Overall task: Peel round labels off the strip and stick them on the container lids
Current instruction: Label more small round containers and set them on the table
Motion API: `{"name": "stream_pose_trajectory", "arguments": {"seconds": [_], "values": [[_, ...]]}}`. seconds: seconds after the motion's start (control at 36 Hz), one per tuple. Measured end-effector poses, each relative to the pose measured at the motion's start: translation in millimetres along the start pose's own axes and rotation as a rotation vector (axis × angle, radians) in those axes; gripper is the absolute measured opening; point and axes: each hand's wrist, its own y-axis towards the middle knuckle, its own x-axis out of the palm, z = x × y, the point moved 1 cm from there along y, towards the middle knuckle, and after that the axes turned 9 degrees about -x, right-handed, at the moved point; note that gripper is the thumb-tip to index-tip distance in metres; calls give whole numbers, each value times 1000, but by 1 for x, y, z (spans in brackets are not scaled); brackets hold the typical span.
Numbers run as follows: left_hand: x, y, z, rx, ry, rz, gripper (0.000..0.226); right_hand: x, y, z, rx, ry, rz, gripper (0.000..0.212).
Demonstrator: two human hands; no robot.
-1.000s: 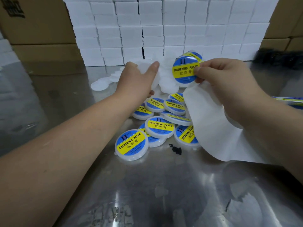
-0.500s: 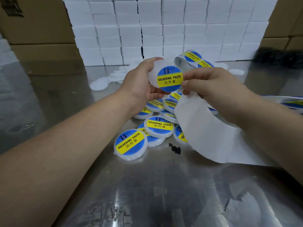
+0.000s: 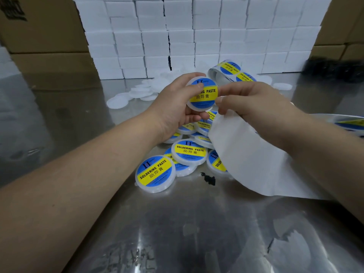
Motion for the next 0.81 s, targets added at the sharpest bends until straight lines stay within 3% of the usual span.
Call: {"name": "stream_pose_trajectory", "arguments": {"seconds": [0.81], "values": [[0, 1, -5, 84, 154, 44, 22, 0, 2, 5, -1, -20, -7, 15]]}}
